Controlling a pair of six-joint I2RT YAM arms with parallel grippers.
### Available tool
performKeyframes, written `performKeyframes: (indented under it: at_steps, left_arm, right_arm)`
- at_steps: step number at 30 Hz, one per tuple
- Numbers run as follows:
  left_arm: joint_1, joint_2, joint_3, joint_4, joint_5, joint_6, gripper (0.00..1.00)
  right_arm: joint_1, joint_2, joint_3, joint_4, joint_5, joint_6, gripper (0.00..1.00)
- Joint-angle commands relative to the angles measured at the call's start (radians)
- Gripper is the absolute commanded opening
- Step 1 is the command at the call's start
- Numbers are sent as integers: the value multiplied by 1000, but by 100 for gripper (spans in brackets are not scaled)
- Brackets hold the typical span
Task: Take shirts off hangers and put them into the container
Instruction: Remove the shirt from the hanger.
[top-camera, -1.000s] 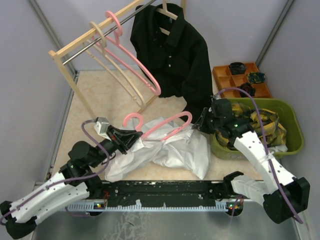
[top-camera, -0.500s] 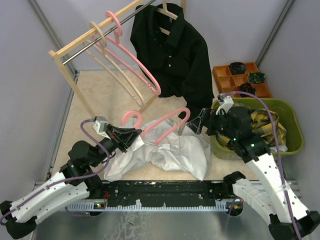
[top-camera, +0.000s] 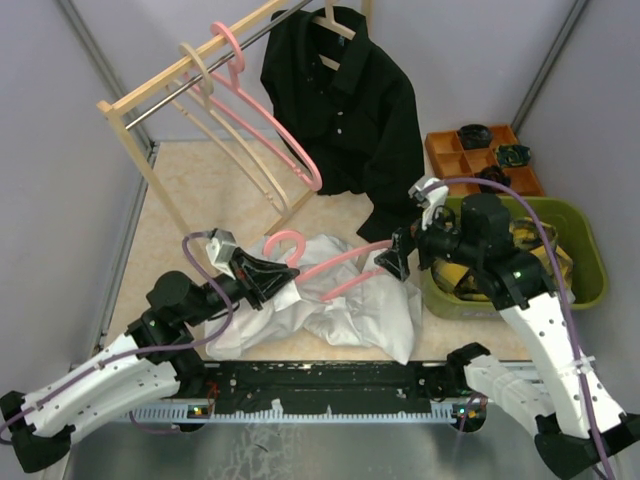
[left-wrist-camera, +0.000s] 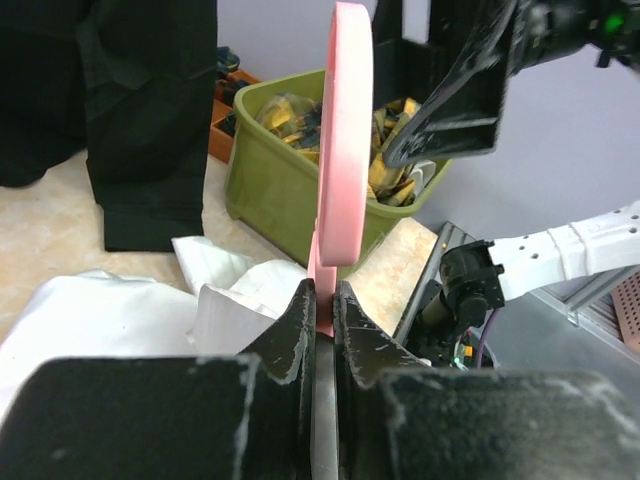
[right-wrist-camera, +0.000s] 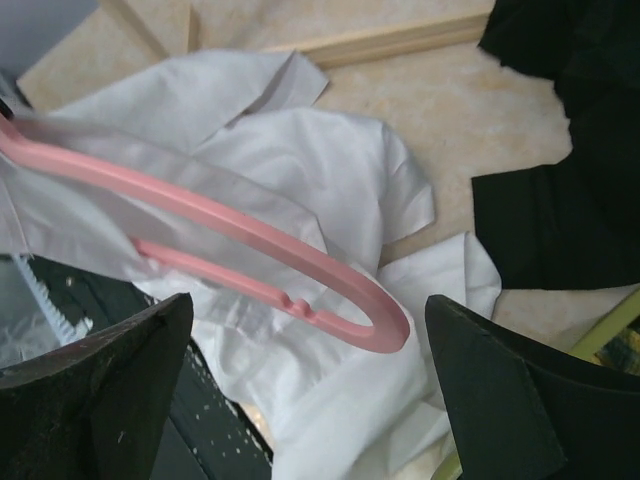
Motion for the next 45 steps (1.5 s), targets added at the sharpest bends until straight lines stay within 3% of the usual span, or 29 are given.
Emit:
performKeyframes:
  at_steps: [1,7,9,15,19,21,23,28,31,37,43,45]
  left_arm:
    - [4,-17,61,53,68,0,0]
    - [4,-31,79,-5,101,-24,0]
    - [3,-50,74,-17,85,-28,0]
    - [3,-92,63,-79,-17,-29,0]
    - [3,-132,52,-140,-137,-48,0]
    - [3,-152,35,-156,-184,-41,0]
    - [3,-163,23,-161,-220,-39,4]
    - [4,-135,22,-228,-282,-73,50]
    - [3,-100,23,-258,-286,-98,63]
    - [4,30,58,-357,-357,-171,73]
    - [4,166,113,-412,-392,-215,74]
    - [4,185,109,-413,-426,-236,71]
  right_arm:
    - [-8,37,48,-145,-94,-182,99]
    - [-8,67,62,-234,-92,-273,98]
    - [-8,80,72,-277,-153,-292,90]
    - [-8,58,95,-236,-275,-247,49]
    - [-8,41,95,-240,-292,-220,12]
    - [-8,37,101,-234,-297,-194,0]
    - [-8,30,105,-221,-327,-171,0]
    - [-8,17,127,-252,-280,-142,0]
    - [-8,41,151,-305,-217,-126,0]
    - [-8,98,197,-350,-221,-121,0]
    - [-8,62,235,-374,-190,-111,0]
    - [-8,47,254,-390,-157,-106,0]
